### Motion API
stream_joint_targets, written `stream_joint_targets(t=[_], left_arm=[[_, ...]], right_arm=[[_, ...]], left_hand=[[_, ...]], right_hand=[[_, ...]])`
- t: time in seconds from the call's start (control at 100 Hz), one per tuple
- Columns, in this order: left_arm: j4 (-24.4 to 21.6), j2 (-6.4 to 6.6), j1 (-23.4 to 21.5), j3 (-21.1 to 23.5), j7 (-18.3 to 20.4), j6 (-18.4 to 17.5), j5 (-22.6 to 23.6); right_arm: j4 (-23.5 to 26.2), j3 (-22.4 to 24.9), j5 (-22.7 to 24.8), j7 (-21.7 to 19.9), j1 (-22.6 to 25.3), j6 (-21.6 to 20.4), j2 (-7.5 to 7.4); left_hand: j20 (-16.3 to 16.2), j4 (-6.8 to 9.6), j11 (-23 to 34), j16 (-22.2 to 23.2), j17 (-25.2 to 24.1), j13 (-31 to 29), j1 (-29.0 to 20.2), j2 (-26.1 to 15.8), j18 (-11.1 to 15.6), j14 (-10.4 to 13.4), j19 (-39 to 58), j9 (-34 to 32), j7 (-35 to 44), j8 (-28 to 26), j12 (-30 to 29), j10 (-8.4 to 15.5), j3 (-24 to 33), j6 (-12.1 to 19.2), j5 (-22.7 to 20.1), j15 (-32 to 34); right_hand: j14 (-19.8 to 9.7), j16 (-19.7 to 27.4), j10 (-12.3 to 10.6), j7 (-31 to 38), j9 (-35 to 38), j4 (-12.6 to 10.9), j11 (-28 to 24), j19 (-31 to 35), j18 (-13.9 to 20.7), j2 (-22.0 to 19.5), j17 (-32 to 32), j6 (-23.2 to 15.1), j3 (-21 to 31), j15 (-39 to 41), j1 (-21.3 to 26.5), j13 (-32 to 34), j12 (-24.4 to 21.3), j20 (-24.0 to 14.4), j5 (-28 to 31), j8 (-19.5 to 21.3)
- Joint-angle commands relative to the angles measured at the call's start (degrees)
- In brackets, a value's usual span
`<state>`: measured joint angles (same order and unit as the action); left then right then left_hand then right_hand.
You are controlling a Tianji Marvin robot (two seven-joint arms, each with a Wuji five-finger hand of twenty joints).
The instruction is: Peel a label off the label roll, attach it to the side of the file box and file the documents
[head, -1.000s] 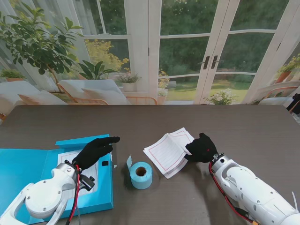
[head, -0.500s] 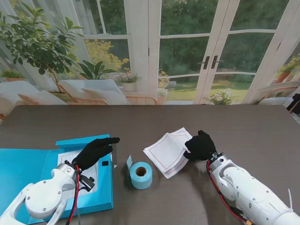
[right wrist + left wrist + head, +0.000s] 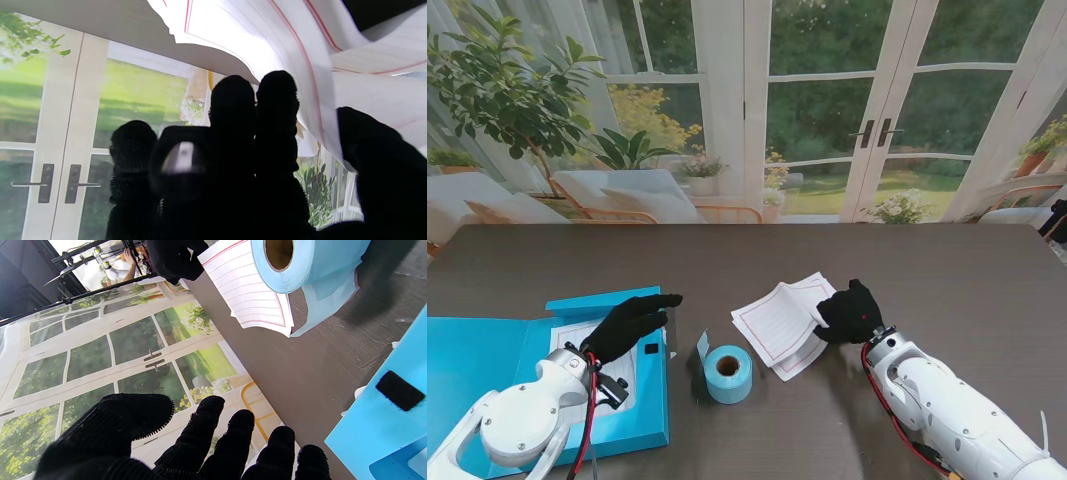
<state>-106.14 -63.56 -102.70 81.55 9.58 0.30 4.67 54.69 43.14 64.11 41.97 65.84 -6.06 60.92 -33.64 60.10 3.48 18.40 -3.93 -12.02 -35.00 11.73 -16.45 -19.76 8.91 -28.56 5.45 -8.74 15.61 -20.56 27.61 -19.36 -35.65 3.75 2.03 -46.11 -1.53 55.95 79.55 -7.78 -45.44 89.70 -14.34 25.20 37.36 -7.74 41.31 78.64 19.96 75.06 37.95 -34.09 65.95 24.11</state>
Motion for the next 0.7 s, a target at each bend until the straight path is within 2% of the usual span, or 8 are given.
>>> stream_joint_targets(t=[0.0, 0.29, 0.31, 0.32, 0.33, 0.37, 0.5, 0.69], left_arm=[[-0.28, 0.00, -0.14, 0.01, 1.25, 0.26, 0.00], [0.00, 0.09, 0.27, -0.31, 1.75, 0.61, -0.13], [0.02, 0.09, 0.30, -0.33, 1.79, 0.63, -0.14], [0.03, 0.10, 0.31, -0.34, 1.80, 0.63, -0.14], [0.04, 0.10, 0.33, -0.35, 1.82, 0.64, -0.14], [0.07, 0.11, 0.38, -0.38, 1.87, 0.64, -0.15], [0.07, 0.14, 0.37, -0.39, 1.96, 0.66, -0.07], [-0.21, 0.13, -0.02, -0.33, 1.85, 0.93, 0.11]], right_arm=[[0.31, -0.20, 0.09, -0.67, 0.64, 0.44, -0.14], [3.25, 2.17, 0.86, -2.06, 2.80, 2.72, -0.06], [3.42, 2.27, 0.71, -2.25, 2.93, 2.81, 0.04], [3.49, 2.31, 0.62, -2.33, 3.00, 2.87, 0.09], [3.55, 2.34, 0.52, -2.40, 3.05, 2.93, 0.14], [3.70, 2.32, 0.15, -2.55, 3.13, 3.04, 0.32], [3.77, 1.66, -0.64, -2.87, 2.98, 2.98, 0.66], [3.60, 1.13, -1.58, -3.37, 2.86, 2.23, 0.92]], left_hand=[[0.02, -2.11, -0.53, -0.27, -1.20, 1.40, 2.13, -3.37, 2.57, 0.12, -1.34, 0.96, -0.92, -0.16, -0.54, 0.14, -1.15, -0.16, 0.62, -0.81], [0.00, -2.18, -0.56, -0.26, -1.20, 1.40, 2.18, -3.44, 2.59, 0.31, -1.32, 1.08, -0.96, -0.16, -0.55, 0.17, -1.20, -0.13, 0.73, -0.80], [0.00, -2.18, -0.56, -0.26, -1.20, 1.42, 2.18, -3.41, 2.59, 0.21, -1.32, 1.09, -0.92, -0.17, -0.55, 0.26, -1.20, -0.06, 0.64, -0.81], [0.00, -2.19, -0.58, -0.26, -1.20, 1.41, 2.19, -3.42, 2.59, 0.25, -1.32, 1.13, -0.95, -0.16, -0.56, 0.29, -1.21, -0.05, 0.72, -0.81], [0.00, -2.19, -0.56, -0.26, -1.20, 1.42, 2.18, -3.43, 2.59, 0.25, -1.32, 1.09, -0.94, -0.16, -0.55, 0.25, -1.20, -0.05, 0.68, -0.81], [-0.01, -2.20, -0.57, -0.26, -1.20, 1.44, 2.20, -3.45, 2.59, 0.28, -1.32, 1.12, -0.89, -0.18, -0.55, 0.23, -1.21, -0.05, 0.57, -0.82], [-0.02, -2.24, -0.56, -0.26, -1.18, 1.43, 2.22, -3.48, 2.62, 0.27, -1.31, 1.13, -0.92, -0.16, -0.55, 0.17, -1.24, -0.08, 0.63, -0.81], [-0.03, -2.31, -0.55, -0.26, -1.19, 1.40, 2.25, -3.57, 2.63, 0.22, -1.31, 1.12, -0.91, -0.16, -0.55, 0.36, -1.28, -0.01, 0.62, -0.80]], right_hand=[[0.39, 2.64, 3.14, -1.32, -1.97, 7.46, 3.52, -2.56, -2.48, 1.26, 22.29, 0.69, -2.86, -4.18, 3.33, 0.29, 0.38, 0.41, -3.71, -7.58], [-0.04, 3.44, 3.45, -5.45, -8.01, 10.50, -1.14, -2.57, -1.68, 8.77, 18.75, 4.36, -8.23, -5.47, 8.69, 0.30, 0.26, 0.17, -11.17, -7.21], [-0.06, 3.43, 3.42, -3.93, -7.96, 11.38, -1.27, -2.47, -1.68, 9.61, 18.79, 4.22, -5.57, -5.42, 8.31, 0.30, 0.14, 0.24, -11.49, -10.43], [-0.06, 3.40, 3.40, -1.72, -7.91, 13.71, -1.40, -2.39, -1.69, 11.78, 18.81, 3.84, 1.75, -5.33, 7.43, 0.30, 0.10, 0.28, -12.34, -13.63], [-0.15, 3.28, 3.44, 2.32, -7.73, 21.16, -1.61, -2.21, -1.70, 16.68, 18.89, 3.23, 18.09, -5.06, 4.12, 0.30, 0.10, 0.33, -13.49, -18.22], [-0.34, 2.63, 3.00, 7.31, -6.79, 28.30, -2.24, -1.59, -1.44, 20.84, 19.44, 1.36, 31.86, -3.65, 2.62, 0.30, 0.28, 0.32, -13.23, -21.53], [-1.42, 1.03, 2.06, 9.96, -2.51, 28.58, -3.07, -0.56, -1.14, 20.37, 21.53, 1.51, 35.42, -0.18, 3.53, 0.38, 0.61, 0.35, -8.19, -22.34], [-4.40, -1.44, 1.43, 13.21, 1.33, 28.57, -5.73, 0.52, 0.87, 19.76, 25.73, 3.88, 39.17, 4.17, 3.25, 0.45, 4.54, 0.55, -8.07, -15.61]])
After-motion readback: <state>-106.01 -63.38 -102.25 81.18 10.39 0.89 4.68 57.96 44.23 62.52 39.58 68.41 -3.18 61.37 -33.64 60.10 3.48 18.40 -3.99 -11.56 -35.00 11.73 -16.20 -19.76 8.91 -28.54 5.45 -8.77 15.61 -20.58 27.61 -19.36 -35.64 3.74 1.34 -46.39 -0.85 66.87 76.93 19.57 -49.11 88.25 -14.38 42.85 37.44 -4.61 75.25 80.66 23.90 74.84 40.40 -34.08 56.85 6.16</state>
